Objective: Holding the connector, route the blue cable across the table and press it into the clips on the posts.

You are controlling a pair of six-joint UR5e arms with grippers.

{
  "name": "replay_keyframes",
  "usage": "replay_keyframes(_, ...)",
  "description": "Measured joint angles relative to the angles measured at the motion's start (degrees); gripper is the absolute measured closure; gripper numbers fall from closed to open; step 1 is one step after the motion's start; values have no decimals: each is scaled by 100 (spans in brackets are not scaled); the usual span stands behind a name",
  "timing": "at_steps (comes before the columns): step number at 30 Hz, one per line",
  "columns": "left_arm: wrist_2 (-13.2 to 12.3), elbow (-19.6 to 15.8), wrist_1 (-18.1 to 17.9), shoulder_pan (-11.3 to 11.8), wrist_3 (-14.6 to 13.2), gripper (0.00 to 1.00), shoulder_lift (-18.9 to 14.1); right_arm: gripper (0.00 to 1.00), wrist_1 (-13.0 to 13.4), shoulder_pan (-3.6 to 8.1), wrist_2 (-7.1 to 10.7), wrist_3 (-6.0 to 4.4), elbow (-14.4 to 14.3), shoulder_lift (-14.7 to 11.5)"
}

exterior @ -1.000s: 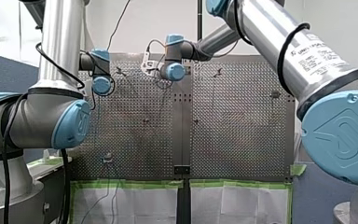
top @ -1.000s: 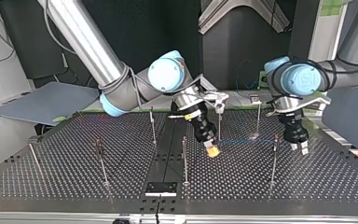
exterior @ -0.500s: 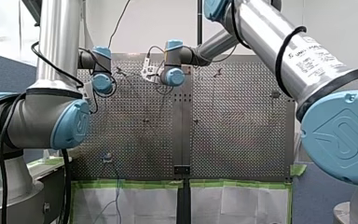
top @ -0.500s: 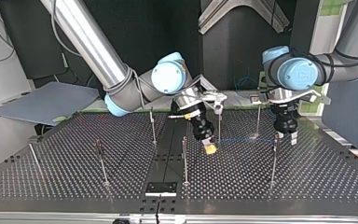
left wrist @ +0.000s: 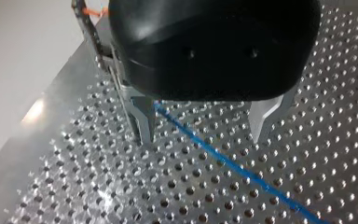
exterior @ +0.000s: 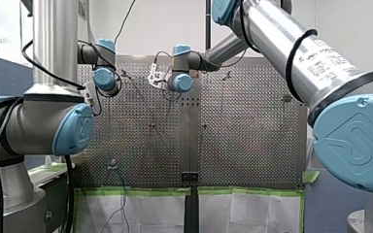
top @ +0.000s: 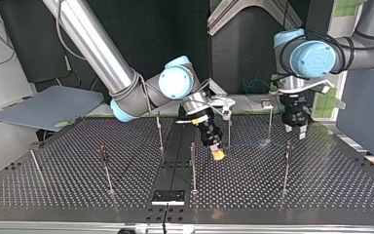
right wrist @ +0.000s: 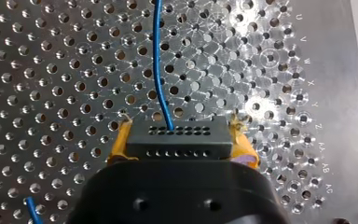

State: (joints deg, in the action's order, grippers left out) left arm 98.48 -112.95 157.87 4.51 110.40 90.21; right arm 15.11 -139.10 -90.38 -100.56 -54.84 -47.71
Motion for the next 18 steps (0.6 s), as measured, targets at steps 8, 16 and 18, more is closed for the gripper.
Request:
replay_keyframes(8, -8, -119, 20, -124, 16, 0, -314, 100, -15, -14, 2, 6, 1, 9)
replay_keyframes(16, -9, -130, 137, -265, -221, 0, -685, 100, -54, -12, 2, 9, -1, 10)
replay_keyframes(18, -9, -131, 202, -317, -324, 0, -760, 100, -57, -8, 2, 8, 0, 10)
